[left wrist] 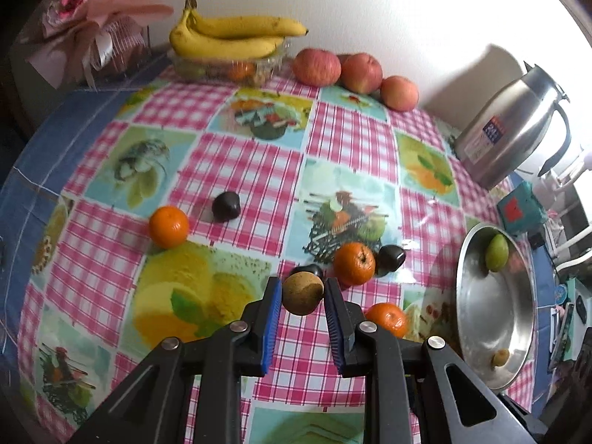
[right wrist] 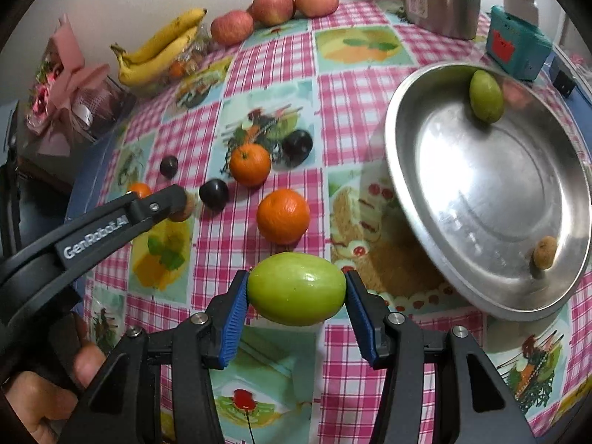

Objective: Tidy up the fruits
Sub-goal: 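Carry both fruits over the steel bowl and open both grippers to release them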

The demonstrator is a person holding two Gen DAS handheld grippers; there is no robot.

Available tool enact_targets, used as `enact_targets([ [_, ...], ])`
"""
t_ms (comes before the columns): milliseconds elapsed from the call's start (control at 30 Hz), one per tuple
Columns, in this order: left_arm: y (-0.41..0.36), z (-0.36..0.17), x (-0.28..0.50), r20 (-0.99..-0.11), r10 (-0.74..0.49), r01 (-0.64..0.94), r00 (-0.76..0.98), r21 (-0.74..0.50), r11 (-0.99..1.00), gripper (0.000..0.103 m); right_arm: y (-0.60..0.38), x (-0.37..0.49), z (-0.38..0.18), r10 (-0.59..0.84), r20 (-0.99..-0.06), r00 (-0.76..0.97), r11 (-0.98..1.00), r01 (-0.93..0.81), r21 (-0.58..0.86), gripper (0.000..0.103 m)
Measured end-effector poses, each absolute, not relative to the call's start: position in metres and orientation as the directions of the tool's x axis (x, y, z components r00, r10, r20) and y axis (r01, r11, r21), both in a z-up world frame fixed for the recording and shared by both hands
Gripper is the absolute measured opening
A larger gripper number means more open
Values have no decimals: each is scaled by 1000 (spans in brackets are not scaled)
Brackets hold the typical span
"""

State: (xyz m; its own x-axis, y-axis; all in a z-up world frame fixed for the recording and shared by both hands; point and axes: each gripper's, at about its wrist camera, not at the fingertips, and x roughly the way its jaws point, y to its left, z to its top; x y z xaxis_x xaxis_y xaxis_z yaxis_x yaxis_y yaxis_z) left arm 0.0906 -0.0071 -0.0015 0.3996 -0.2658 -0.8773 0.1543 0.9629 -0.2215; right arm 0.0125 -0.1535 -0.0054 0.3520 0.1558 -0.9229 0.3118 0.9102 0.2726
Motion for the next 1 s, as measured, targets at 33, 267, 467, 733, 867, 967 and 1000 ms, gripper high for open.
enact_targets([
  [33, -8, 0, 90, -875, -268, 156, 404, -223, 962, 25, -156, 12, -4, 154, -921, 357, 909, 314, 274, 53],
  [267, -18, 10, 82, -865, -267, 178, 424, -209, 962, 25, -189, 3, 10, 122, -909, 398, 887, 368, 280, 53],
  [467, -47, 15, 70, -861, -281, 245, 423, -190, 951, 25, -229, -7, 15, 40, -915, 402, 855, 459, 239, 53],
  [733, -102, 26, 46, -850, -319, 385, 419, -152, 910, 25, -281, -30, 16, -5, -916, 401, 786, 568, 244, 53],
  [867, -134, 30, 35, -845, -338, 457, 415, -128, 880, 25, -306, -42, 18, -37, -917, 398, 753, 614, 237, 53],
  [967, -154, 31, 29, -841, -347, 496, 415, -111, 861, 25, -323, -49, 18, -56, -916, 397, 730, 642, 233, 53],
  [1000, -161, 31, 26, -841, -349, 509, 413, -105, 854, 25, -327, -51, 18, -61, -916, 396, 724, 650, 233, 53],
])
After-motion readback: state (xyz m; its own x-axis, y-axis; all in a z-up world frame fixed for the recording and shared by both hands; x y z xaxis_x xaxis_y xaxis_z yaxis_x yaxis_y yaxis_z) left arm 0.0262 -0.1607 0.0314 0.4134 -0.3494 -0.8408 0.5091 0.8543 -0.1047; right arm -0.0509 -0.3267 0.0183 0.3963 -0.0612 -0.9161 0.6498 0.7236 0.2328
